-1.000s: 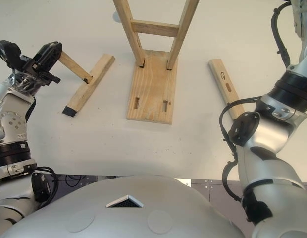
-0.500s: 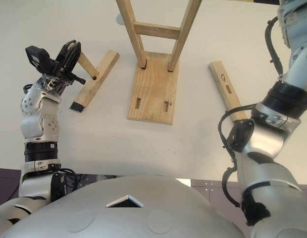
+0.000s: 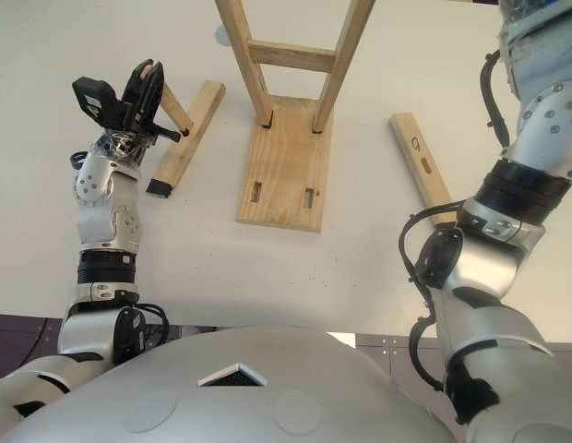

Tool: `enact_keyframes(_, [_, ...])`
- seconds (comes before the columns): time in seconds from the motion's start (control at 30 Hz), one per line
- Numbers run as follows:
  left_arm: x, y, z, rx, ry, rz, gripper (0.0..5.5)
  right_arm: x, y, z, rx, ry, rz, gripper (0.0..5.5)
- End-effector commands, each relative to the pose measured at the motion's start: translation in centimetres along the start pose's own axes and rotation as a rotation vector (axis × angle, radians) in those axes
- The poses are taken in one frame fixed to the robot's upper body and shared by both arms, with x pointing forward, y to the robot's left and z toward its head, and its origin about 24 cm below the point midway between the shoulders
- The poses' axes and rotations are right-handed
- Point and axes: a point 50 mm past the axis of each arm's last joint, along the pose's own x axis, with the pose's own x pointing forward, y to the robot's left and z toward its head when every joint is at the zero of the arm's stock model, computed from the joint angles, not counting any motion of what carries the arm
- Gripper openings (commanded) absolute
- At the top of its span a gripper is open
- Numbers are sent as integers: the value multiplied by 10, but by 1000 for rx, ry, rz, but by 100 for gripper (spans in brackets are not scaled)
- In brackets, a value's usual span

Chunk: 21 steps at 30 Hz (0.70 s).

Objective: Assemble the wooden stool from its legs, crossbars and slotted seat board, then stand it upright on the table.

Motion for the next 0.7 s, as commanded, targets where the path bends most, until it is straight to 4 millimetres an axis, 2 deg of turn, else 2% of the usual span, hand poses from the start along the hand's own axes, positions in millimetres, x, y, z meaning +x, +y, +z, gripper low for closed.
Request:
enact_keyframes(0.03, [-33,0,-37,-18,218,0,38,-2,-4,-5,-2,8,-27,0])
enact_keyframes(0.23, [-30,-1,-32,16,224,-27,38,-3,-3,-8,-10,26,-22,0])
enact_keyframes(0.27, [-29,-1,-31,26,229,-29,66,-3,-3,-8,-11,27,-20,0])
enact_keyframes(0.4, [-30,4,-26,31,258,-50,116,-3,-4,-9,-16,30,-25,0])
enact_keyframes(0.47, [-33,12,-8,66,324,-107,153,-4,-4,-10,-19,36,-29,0])
enact_keyframes(0.57, [-33,32,36,167,499,-174,204,-10,-7,-9,-29,36,-50,0])
enact_keyframes(0.63, [-38,31,50,213,628,-256,233,-12,-10,-10,-32,37,-69,0])
enact_keyframes(0.7, [-42,29,55,248,719,-329,264,-14,-12,-11,-34,35,-83,0])
